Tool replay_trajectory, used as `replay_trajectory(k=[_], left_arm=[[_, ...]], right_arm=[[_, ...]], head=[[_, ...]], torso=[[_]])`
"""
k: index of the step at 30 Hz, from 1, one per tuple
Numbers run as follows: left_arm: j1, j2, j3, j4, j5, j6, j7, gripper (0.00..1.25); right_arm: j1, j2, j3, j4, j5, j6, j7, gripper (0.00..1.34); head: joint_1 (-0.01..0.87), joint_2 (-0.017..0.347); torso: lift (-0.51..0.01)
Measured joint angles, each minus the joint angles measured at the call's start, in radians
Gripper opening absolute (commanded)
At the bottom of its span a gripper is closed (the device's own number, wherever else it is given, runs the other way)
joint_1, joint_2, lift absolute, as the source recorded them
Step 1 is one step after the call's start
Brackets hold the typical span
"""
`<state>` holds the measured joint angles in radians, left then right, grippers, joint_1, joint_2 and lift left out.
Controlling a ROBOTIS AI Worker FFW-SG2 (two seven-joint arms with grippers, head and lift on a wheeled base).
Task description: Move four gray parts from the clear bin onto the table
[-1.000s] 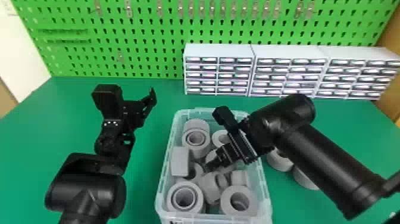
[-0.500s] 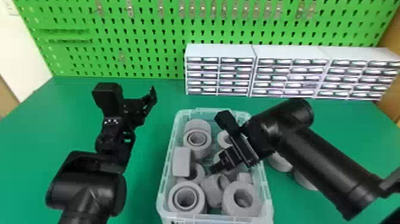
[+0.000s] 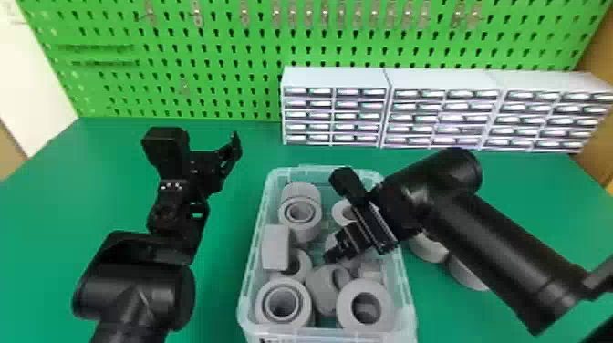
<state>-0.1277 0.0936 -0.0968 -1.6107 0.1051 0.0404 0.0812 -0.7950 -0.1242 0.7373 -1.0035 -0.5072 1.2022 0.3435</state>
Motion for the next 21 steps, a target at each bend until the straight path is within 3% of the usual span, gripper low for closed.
replay_trajectory(k=[21], left_arm=[[0.005, 0.005, -0.001, 0.000, 0.001, -0.002, 0.000, 0.95]], right_arm=[[-0.012, -0.003, -0.023, -0.136, 0.001, 0.032, 0.000, 0.30]], head=[[0.693, 0.072]], torso=[[-0.052]])
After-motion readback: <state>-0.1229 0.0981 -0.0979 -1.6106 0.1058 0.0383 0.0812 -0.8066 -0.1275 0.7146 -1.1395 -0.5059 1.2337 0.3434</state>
